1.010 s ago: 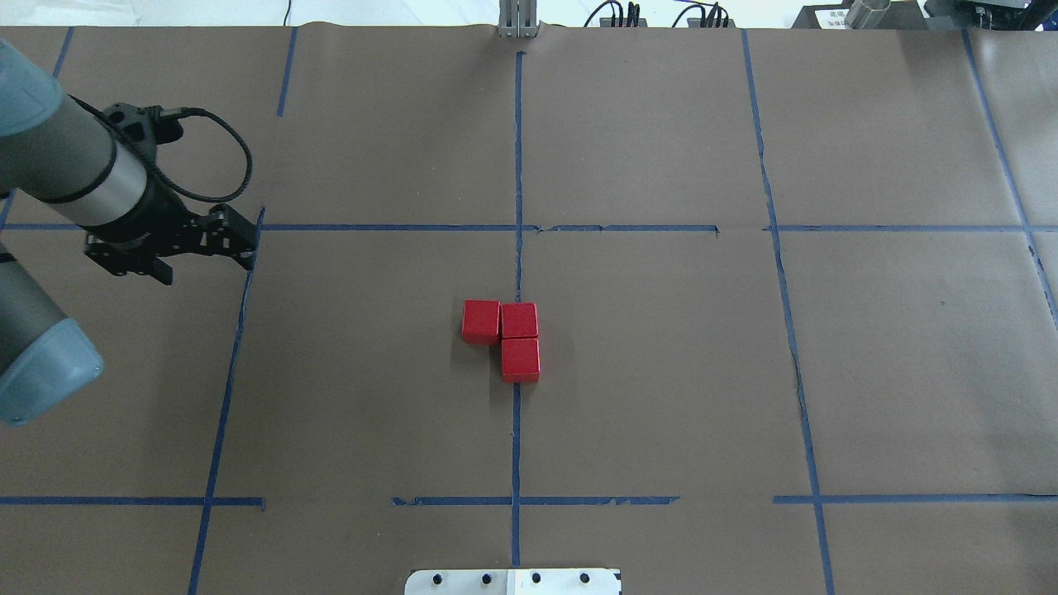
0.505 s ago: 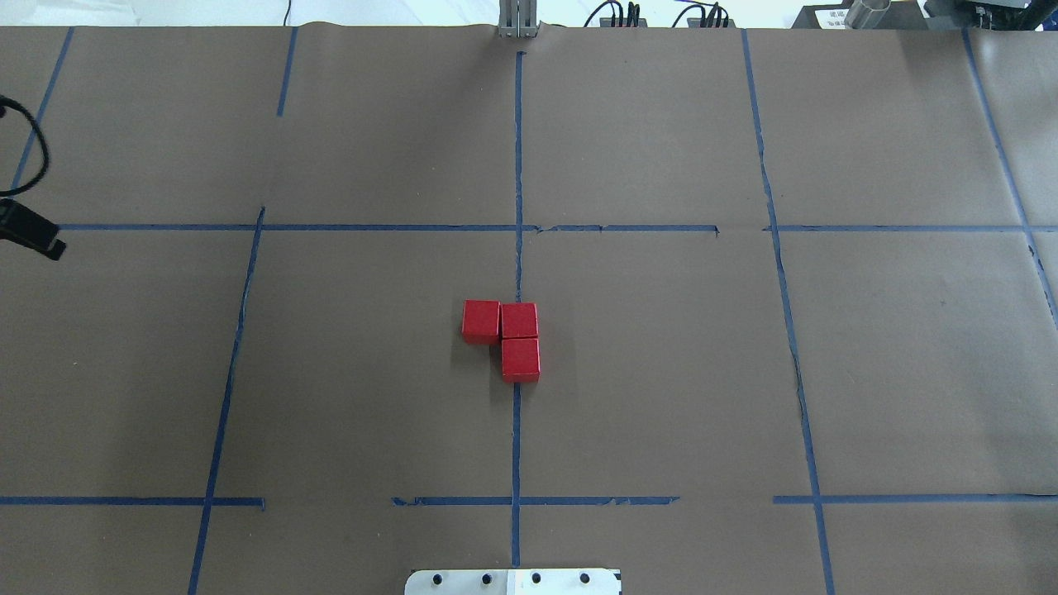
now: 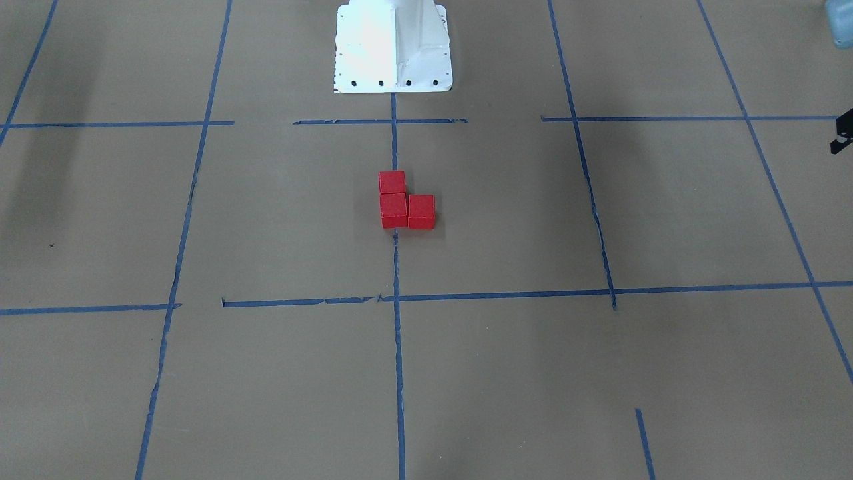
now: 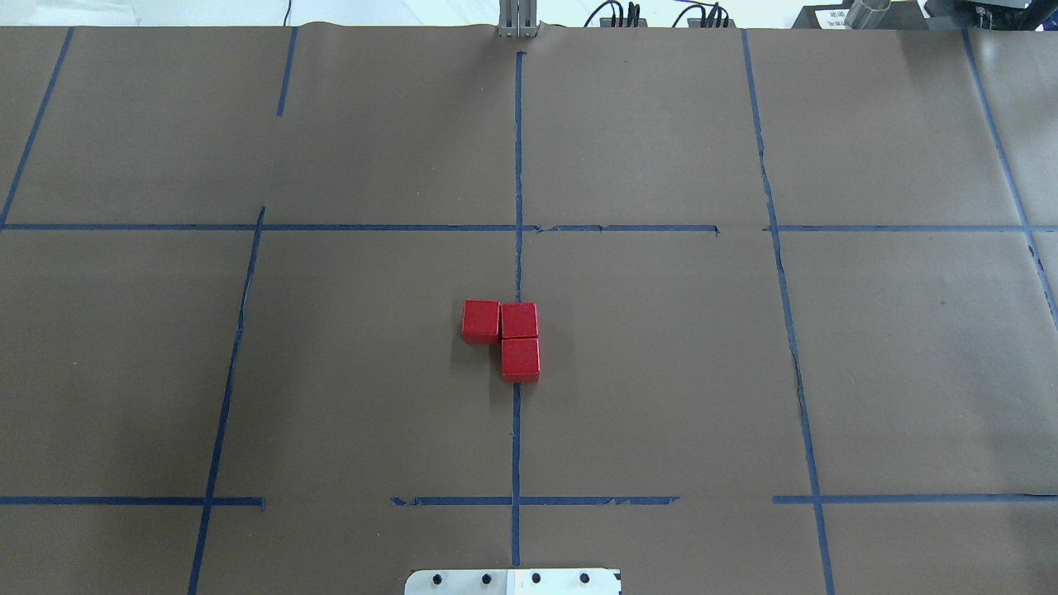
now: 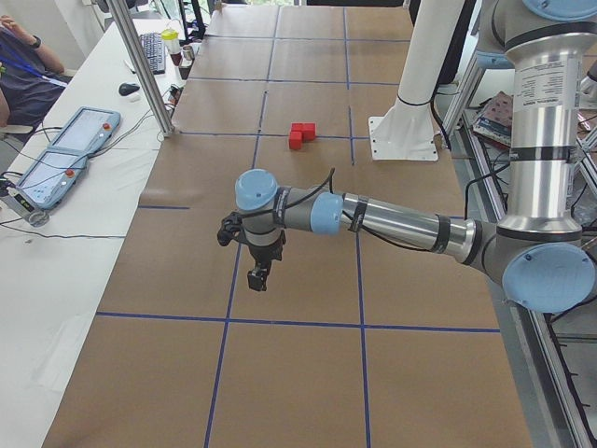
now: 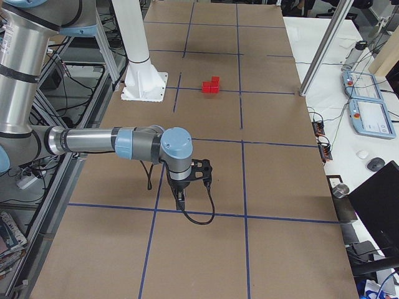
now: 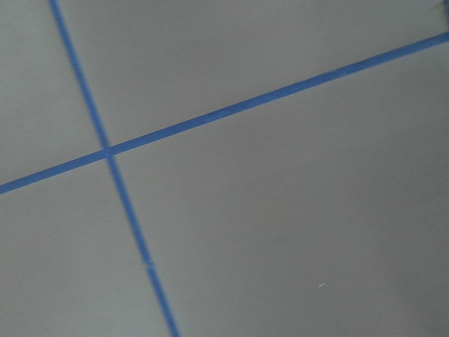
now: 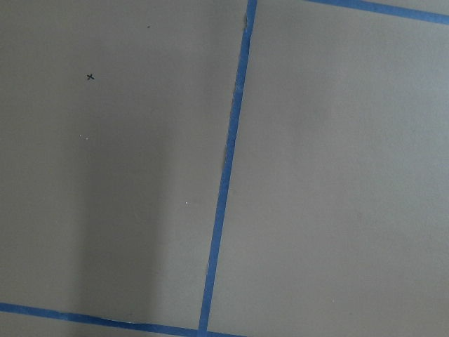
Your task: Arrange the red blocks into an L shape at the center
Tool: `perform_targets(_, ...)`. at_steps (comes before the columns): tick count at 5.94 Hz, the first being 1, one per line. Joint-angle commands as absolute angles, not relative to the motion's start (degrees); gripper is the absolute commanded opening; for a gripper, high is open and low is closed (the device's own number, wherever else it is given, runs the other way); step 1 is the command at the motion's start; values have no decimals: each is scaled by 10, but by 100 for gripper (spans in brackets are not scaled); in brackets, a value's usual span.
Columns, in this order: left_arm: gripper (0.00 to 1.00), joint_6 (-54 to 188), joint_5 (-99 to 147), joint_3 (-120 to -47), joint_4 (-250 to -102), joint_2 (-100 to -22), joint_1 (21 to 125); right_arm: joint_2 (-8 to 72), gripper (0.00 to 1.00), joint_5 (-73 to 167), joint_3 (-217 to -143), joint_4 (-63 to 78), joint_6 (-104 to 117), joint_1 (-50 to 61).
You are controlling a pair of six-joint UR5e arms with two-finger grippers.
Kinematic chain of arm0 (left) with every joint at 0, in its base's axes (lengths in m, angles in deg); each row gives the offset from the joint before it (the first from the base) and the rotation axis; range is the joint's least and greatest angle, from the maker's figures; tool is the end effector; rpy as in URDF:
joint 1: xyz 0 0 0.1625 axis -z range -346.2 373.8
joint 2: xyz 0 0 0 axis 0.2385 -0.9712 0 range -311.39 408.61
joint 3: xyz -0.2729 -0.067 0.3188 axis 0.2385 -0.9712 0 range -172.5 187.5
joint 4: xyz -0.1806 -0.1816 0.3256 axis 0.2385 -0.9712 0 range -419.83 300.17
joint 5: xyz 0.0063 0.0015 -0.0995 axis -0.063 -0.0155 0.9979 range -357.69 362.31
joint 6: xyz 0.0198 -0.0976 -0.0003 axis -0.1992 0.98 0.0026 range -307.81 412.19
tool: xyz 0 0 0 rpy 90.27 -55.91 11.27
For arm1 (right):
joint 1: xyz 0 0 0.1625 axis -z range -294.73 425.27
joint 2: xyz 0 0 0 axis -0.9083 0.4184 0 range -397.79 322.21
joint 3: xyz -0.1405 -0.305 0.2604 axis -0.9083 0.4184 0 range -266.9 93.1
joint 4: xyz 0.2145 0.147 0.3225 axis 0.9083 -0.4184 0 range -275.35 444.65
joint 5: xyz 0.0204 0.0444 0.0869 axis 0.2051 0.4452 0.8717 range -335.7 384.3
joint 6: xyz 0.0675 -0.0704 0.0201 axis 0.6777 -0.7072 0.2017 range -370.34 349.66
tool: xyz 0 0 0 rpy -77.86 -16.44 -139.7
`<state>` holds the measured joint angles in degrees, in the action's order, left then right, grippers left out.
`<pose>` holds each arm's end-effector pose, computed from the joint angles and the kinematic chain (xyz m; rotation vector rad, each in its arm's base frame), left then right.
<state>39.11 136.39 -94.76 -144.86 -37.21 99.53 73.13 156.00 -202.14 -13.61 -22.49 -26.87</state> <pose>-0.0296 -0.4643 0.5973 0.1110 0.7661 0.3085 0.0794 -0.3310 0.6109 0.0251 -0.7307 -0.1418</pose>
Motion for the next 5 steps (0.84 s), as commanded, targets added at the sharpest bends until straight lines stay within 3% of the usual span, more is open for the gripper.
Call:
perform_targets(1,100,360,1411,-915,-1451,-346,1032,732,100,1562,-2021,-136,-225,-269)
perform_targets(5,100,358,1405,-933,-1467,-346,1047,734,100,1562,-2021,-136,-225,-269)
